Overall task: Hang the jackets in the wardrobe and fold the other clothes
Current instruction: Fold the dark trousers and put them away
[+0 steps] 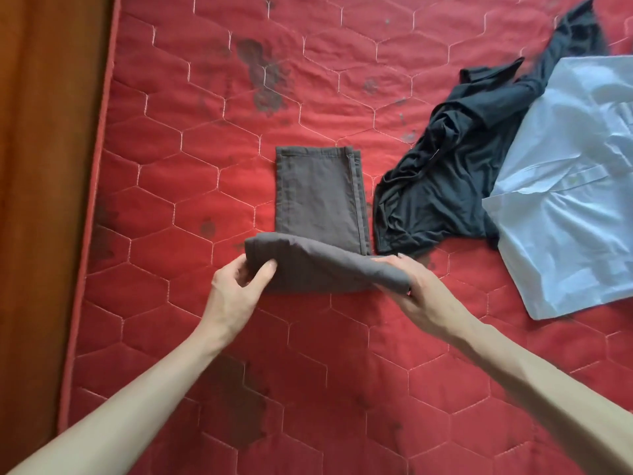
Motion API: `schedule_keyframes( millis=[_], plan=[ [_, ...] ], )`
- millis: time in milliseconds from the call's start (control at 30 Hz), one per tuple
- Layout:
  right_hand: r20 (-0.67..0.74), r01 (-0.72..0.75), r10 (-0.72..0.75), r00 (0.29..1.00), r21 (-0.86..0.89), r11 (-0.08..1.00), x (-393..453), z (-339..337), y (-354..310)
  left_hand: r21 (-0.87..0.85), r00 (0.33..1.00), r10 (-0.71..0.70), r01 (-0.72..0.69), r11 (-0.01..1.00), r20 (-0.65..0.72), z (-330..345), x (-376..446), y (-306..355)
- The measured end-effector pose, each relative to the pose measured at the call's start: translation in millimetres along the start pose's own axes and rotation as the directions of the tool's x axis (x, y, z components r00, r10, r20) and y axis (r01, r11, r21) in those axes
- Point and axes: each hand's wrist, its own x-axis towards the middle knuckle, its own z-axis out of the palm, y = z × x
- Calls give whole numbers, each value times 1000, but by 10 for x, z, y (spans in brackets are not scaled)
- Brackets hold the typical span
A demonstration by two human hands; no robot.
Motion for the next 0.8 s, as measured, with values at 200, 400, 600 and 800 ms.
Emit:
schedule_keyframes(
  millis=[200,400,600,800],
  plan=[
    [-201,-117,173,964,262,958,492,23,-74,89,999,4,-7,996,34,67,320,4],
    [-364,-219,346,864,347,912,1036,171,133,216,996,-34,15,976,87,180,789,28],
    [-436,-300,411,801,301,905,1470,264,254,246,991,119,-101,964,-61,298,1242,-59],
    [-491,-372,444,750,242,896,1729,266,335,255,962,226,-182,950,-156,372,1493,24]
  ],
)
